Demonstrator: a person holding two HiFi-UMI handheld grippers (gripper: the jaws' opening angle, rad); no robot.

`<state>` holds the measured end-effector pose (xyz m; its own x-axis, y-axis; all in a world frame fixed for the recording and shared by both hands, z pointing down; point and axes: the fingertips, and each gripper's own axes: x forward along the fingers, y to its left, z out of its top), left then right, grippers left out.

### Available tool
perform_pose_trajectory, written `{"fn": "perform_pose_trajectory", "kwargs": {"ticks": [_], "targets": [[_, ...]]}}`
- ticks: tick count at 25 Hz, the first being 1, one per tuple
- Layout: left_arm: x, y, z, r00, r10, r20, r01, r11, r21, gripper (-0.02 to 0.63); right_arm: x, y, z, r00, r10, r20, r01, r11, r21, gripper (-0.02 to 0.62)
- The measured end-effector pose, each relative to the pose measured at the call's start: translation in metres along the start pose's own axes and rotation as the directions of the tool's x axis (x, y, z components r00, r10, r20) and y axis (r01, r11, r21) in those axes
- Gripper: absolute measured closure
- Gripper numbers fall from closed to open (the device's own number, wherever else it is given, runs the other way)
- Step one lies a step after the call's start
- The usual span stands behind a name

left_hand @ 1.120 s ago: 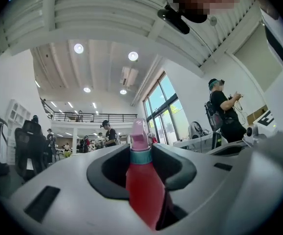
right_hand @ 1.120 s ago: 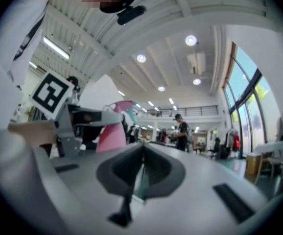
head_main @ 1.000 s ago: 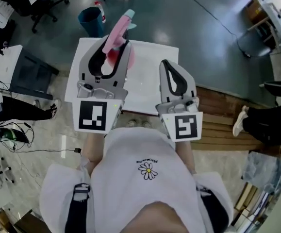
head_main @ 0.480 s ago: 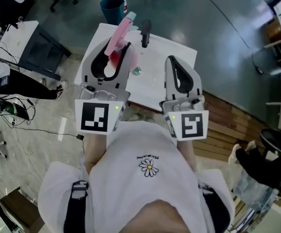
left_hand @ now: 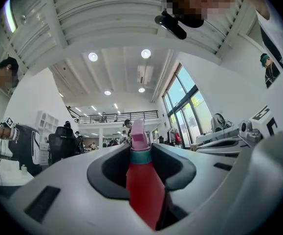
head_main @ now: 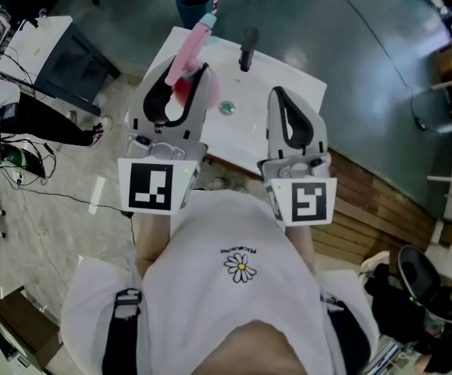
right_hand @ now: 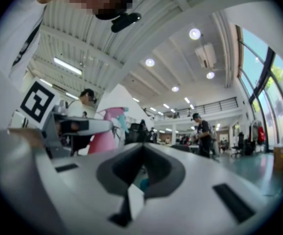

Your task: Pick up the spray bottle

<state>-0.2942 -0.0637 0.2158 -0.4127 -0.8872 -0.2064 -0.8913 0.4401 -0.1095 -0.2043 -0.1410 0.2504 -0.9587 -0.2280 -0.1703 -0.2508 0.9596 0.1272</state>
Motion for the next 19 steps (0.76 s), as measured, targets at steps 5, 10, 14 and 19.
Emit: {"fn": "perform_pose_trajectory", "kwargs": {"ticks": [5,10,14,19], "targets": [[-0.002,0.001,0.0,1.0,-0.002,0.001,0.002,1.0,-0.006,0.456,-0.002,-0.002,0.001,1.0,-0.013,-0.003,0.013,1.0,-0.007,0.566],[-0.001,-0.001,0.0,1.0,-0.014,0.007,0.014,1.0,-0.011,0.456,-0.006,-0.006,0.001,0.999,-0.034,-0.007,0.034,0.999,-0.016,0.566],[0.002,-0.005,0.002,1.0,-0.022,0.015,0.022,1.0,-0.015,0.456,-0.008,-0.01,0.001,0.999,-0.045,-0.01,0.045,0.999,-0.008,0.566],[0.005,-0.007,0.003,1.0,-0.022,0.013,0.022,1.0,-0.011,0.457,-0.008,-0.014,0.0,0.999,-0.044,-0.015,0.044,0.999,-0.009,0.566]]}}
